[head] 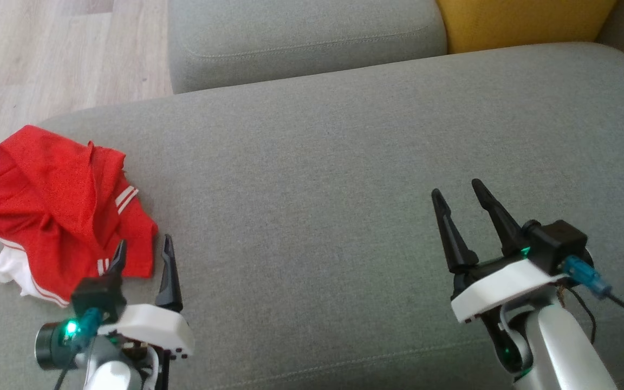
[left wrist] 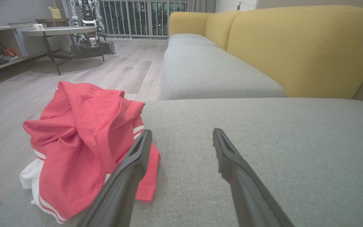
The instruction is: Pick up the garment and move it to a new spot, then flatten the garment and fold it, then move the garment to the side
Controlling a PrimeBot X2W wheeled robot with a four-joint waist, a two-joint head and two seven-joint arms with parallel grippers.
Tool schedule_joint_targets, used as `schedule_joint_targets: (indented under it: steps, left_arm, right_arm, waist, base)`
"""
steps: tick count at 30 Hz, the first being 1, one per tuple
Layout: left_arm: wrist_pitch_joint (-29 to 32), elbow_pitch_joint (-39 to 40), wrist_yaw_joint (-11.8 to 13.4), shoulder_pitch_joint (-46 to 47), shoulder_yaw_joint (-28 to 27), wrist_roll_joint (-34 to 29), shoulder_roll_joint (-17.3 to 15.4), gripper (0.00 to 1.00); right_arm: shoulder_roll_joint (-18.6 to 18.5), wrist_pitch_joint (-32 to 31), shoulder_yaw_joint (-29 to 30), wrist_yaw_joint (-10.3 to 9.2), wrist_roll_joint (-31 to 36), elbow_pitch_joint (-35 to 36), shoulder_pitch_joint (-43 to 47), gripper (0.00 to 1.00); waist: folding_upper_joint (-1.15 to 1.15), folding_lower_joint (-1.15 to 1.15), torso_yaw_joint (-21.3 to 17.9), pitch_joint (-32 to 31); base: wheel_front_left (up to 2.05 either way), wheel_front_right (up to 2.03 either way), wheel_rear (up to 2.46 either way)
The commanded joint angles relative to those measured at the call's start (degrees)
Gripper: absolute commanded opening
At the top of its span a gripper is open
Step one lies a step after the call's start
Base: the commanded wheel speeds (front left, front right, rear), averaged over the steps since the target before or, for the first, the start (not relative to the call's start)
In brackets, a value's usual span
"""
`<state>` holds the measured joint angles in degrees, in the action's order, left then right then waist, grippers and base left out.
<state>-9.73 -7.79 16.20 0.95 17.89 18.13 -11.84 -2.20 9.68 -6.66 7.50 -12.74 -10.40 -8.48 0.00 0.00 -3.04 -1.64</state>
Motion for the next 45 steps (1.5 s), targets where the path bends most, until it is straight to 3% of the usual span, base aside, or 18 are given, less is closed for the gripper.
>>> schedule_joint_targets:
  steps: [1,16,26,35,40,45]
  left_arm:
    - [-0.9,1.7,0.7,2.3,-1.1,-1.8,-1.5,1.00]
    - [-3.4,2.6,5.1,3.3,3.9,-10.7,-3.5,1.00]
    - [-5.2,4.4,7.3,2.7,4.3,-15.0,-2.8,1.00]
    - [-5.3,4.1,5.6,1.8,2.1,-12.8,-1.1,1.00]
    - [-5.3,3.9,2.7,0.6,-1.4,-8.2,2.1,1.00]
    - [-5.3,2.8,-0.8,0.0,-4.2,-7.1,4.0,1.00]
  right_arm:
    - [-0.5,0.9,-1.3,-0.01,2.2,1.9,-1.6,1.00]
    - [-0.6,3.4,-3.4,-0.01,14.4,1.7,-3.0,1.00]
    - [-0.7,5.3,-4.5,-0.01,22.7,2.6,-4.1,1.00]
    - [-0.7,5.3,-2.8,-0.01,19.5,1.4,-3.7,1.00]
    - [-0.7,5.3,-2.3,-0.01,11.9,-2.0,-3.7,1.00]
    - [-0.7,5.3,-2.7,-0.01,11.0,-3.4,-4.3,1.00]
  waist:
    - [0.00,0.00,0.0,0.0]
    - [0.00,0.00,-0.3,0.1]
    - [0.00,0.00,-0.6,0.2]
    - [0.00,0.00,-0.6,0.2]
    - [0.00,0.00,-0.7,-0.1]
    - [0.00,0.00,-0.7,-0.1]
  base:
    - [0.00,0.00,0.00]
    - [0.00,0.00,0.00]
    - [0.00,0.00,0.00]
    - [0.00,0.00,0.00]
    - [0.00,0.00,0.00]
    - [0.00,0.00,0.00]
